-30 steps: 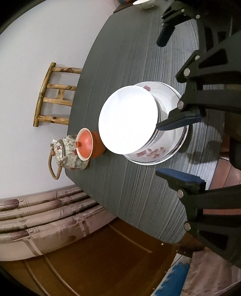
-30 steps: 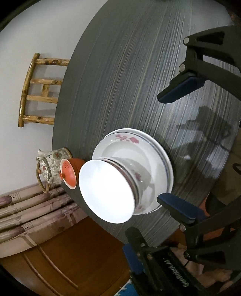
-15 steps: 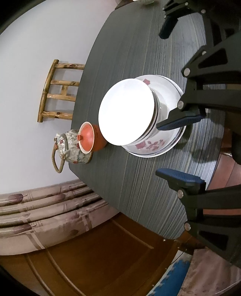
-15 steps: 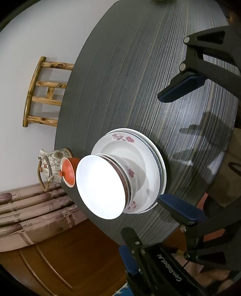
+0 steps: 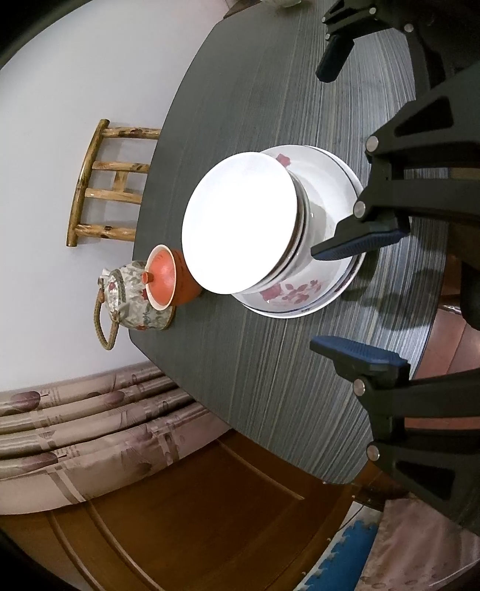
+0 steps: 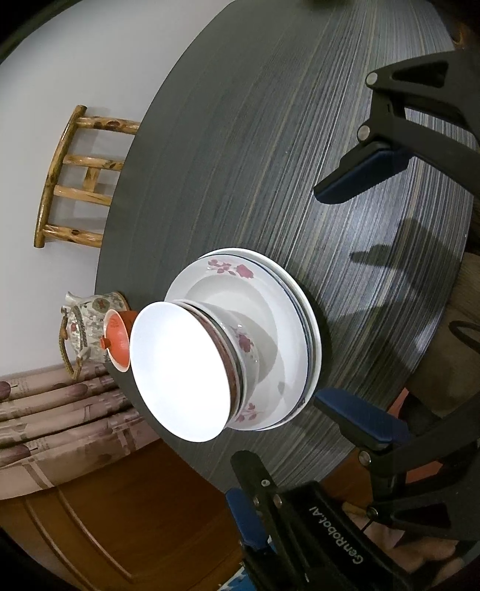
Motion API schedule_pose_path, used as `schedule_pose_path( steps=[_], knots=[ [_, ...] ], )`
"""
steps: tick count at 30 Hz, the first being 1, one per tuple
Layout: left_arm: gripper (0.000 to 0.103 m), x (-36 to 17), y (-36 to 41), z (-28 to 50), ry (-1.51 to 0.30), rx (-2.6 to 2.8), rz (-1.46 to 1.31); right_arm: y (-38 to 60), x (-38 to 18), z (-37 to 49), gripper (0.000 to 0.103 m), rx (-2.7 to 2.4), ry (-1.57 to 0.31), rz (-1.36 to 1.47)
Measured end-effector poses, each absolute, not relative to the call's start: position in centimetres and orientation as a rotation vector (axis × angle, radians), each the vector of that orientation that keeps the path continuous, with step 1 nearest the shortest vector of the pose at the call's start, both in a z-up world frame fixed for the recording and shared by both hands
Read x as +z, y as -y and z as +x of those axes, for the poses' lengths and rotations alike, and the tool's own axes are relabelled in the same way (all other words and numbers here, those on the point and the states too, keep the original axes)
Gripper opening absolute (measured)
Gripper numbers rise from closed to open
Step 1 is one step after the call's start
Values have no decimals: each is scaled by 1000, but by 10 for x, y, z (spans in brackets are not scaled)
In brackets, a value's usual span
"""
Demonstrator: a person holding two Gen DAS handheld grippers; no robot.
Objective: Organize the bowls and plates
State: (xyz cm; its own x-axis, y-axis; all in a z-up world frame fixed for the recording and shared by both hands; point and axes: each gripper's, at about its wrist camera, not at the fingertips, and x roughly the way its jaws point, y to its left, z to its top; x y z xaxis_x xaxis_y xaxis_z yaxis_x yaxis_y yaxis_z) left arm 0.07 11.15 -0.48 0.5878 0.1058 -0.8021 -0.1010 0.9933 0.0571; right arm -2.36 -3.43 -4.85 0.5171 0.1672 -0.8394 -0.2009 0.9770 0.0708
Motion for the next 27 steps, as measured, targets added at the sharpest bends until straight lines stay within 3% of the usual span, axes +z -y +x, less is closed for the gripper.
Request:
schedule_pose_path(
  steps=[27],
  knots=[
    [43, -14, -112, 4, -950, 96, 12, 25, -57, -25, 100, 233, -1038, -47]
  ],
)
